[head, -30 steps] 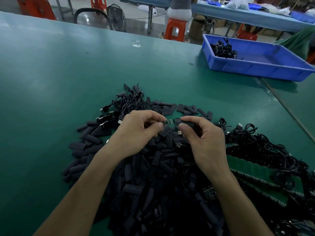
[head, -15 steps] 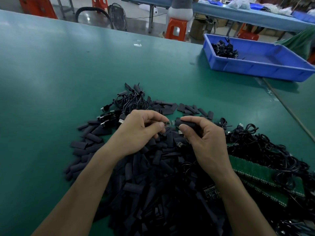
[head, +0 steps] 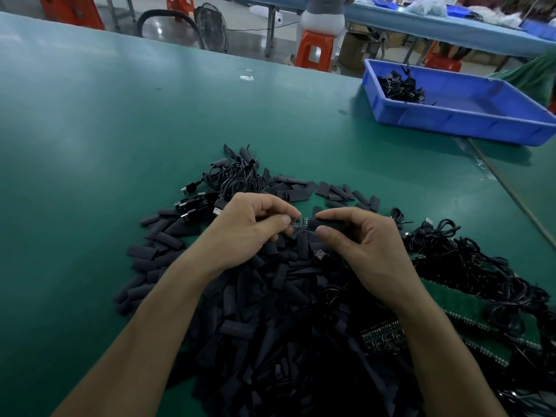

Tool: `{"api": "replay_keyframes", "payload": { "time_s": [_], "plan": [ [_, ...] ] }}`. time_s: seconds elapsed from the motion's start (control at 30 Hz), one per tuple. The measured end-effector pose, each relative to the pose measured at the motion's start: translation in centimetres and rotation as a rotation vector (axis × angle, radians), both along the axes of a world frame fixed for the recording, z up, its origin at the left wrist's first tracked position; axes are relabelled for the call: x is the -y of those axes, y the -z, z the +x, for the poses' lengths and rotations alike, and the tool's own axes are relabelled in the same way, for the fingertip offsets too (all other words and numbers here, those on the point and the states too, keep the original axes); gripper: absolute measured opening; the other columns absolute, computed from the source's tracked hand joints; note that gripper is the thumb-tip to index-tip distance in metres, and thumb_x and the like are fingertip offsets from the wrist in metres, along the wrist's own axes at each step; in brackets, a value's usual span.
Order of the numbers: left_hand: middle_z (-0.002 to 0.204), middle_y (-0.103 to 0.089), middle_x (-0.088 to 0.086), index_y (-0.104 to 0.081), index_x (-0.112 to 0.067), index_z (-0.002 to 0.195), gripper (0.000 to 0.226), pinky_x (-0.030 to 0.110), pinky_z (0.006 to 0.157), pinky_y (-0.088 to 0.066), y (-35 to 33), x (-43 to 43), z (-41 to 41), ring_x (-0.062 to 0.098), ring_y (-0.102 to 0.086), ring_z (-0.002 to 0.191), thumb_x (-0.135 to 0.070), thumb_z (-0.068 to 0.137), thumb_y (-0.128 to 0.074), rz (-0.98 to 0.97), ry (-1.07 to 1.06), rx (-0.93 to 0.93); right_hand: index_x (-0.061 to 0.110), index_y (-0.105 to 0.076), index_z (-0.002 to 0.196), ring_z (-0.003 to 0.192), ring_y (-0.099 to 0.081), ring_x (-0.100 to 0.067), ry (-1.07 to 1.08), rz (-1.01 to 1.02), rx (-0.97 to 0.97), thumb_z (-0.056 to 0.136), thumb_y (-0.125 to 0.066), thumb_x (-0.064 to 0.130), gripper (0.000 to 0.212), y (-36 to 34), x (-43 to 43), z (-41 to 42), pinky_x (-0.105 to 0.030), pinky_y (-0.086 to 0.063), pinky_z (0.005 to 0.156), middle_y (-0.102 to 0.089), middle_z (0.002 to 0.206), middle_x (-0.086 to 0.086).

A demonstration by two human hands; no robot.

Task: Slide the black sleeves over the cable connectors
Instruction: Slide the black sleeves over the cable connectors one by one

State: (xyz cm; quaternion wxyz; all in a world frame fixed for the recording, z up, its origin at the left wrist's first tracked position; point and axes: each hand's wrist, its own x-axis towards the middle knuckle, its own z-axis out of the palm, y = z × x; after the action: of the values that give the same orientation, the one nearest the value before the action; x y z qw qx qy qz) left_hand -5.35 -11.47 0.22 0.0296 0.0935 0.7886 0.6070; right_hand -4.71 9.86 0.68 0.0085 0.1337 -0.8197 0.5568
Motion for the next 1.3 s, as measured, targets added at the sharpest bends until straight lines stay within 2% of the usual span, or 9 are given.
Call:
{"api": "replay_keyframes", "payload": {
  "time_s": [0.17, 0.43, 0.63, 0.77, 0.93, 1.07, 1.13, 1.2, 1.3],
  "plan": [
    [0.077, -0.075, -0.005, -0.076, -0.03, 0.09, 0.03, 0.02, 0.068, -0.053, -0.01, 0.06, -0.05, 0.01, -0.064, 0.072, -0.005, 0.098, -0.061, 0.028, -0.006, -0.013, 0.029, -0.073, 0.105, 0.087, -0.073, -0.016, -0.028, 0.021, 0.01, 0.084, -0.078, 0.025, 0.022, -0.07, -0.07, 0.03, -0.042, -0.06, 0.083, -0.076, 0.093, 0.005],
    [0.079, -0.076, -0.004, -0.076, -0.03, 0.091, 0.028, 0.019, 0.068, -0.053, 0.17, 0.09, -0.02, 0.022, -0.069, 0.078, -0.007, 0.097, -0.062, 0.034, 0.005, -0.021, 0.037, -0.075, 0.094, 0.08, -0.071, -0.004, 0.047, 0.079, -0.1, 0.085, -0.077, 0.027, 0.014, -0.08, 0.13, 0.27, -0.025, -0.054, 0.074, -0.074, 0.085, 0.018],
    [0.075, -0.075, -0.005, -0.076, -0.026, 0.093, 0.025, 0.016, 0.065, -0.051, -0.01, 0.11, -0.04, 0.006, -0.062, 0.068, -0.005, 0.097, -0.061, 0.049, -0.002, -0.014, 0.034, -0.075, 0.1, 0.081, -0.072, -0.005, 0.028, 0.074, -0.081, 0.081, -0.082, 0.026, 0.022, -0.29, 0.04, 0.24, -0.02, -0.057, 0.073, -0.075, 0.088, 0.017],
    [0.075, -0.075, -0.006, -0.076, -0.023, 0.094, 0.023, 0.016, 0.067, -0.051, -0.18, 0.05, 0.04, 0.007, -0.063, 0.07, -0.005, 0.098, -0.061, 0.043, 0.007, -0.005, 0.034, -0.074, 0.102, 0.083, -0.073, -0.006, 0.024, 0.057, -0.057, 0.078, -0.083, 0.027, 0.026, -0.26, -0.13, 0.2, -0.026, -0.06, 0.077, -0.076, 0.09, 0.015],
    [0.079, -0.076, -0.005, -0.076, -0.025, 0.095, 0.022, 0.03, 0.073, -0.053, -0.1, 0.15, 0.15, 0.028, -0.069, 0.084, -0.007, 0.097, -0.064, 0.025, 0.038, -0.027, 0.033, -0.076, 0.103, 0.081, -0.072, -0.003, 0.069, 0.111, -0.111, 0.078, -0.082, 0.032, 0.026, -0.3, -0.18, 0.39, -0.025, -0.06, 0.076, -0.075, 0.088, 0.018],
    [0.083, -0.076, 0.001, -0.078, -0.025, 0.096, 0.018, 0.04, 0.078, -0.057, -0.08, 0.32, 0.27, 0.03, -0.07, 0.086, -0.01, 0.094, -0.068, 0.001, 0.069, -0.046, 0.035, -0.076, 0.1, 0.08, -0.072, -0.004, 0.014, 0.134, -0.098, 0.077, -0.084, 0.029, 0.025, -0.56, -0.14, 0.28, -0.029, -0.06, 0.076, -0.076, 0.086, 0.016],
    [0.083, -0.076, 0.001, -0.077, -0.024, 0.096, 0.016, 0.037, 0.07, -0.055, -0.05, 0.29, 0.25, 0.025, -0.07, 0.08, -0.01, 0.094, -0.069, -0.006, 0.08, -0.046, 0.036, -0.076, 0.1, 0.08, -0.072, -0.004, -0.003, 0.142, -0.094, 0.078, -0.084, 0.027, 0.025, -0.62, -0.05, 0.13, -0.029, -0.06, 0.077, -0.076, 0.087, 0.016],
    [0.08, -0.076, -0.004, -0.074, -0.022, 0.097, 0.015, 0.022, 0.069, -0.054, 0.0, 0.26, 0.23, 0.008, -0.07, 0.075, -0.008, 0.093, -0.071, 0.035, 0.086, -0.023, 0.036, -0.076, 0.1, 0.081, -0.072, -0.006, -0.013, 0.127, -0.091, 0.078, -0.084, 0.026, 0.025, -0.63, 0.06, 0.09, -0.031, -0.061, 0.077, -0.076, 0.088, 0.015],
    [0.08, -0.077, -0.003, -0.068, -0.018, 0.099, 0.014, 0.023, 0.074, -0.055, 0.13, 0.38, 0.1, 0.009, -0.069, 0.075, -0.01, 0.09, -0.074, 0.053, 0.081, -0.009, 0.034, -0.077, 0.1, 0.084, -0.072, -0.008, -0.013, 0.104, -0.108, 0.079, -0.083, 0.025, 0.024, -0.45, 0.18, 0.14, -0.033, -0.06, 0.078, -0.076, 0.091, 0.013]
  ]
}}
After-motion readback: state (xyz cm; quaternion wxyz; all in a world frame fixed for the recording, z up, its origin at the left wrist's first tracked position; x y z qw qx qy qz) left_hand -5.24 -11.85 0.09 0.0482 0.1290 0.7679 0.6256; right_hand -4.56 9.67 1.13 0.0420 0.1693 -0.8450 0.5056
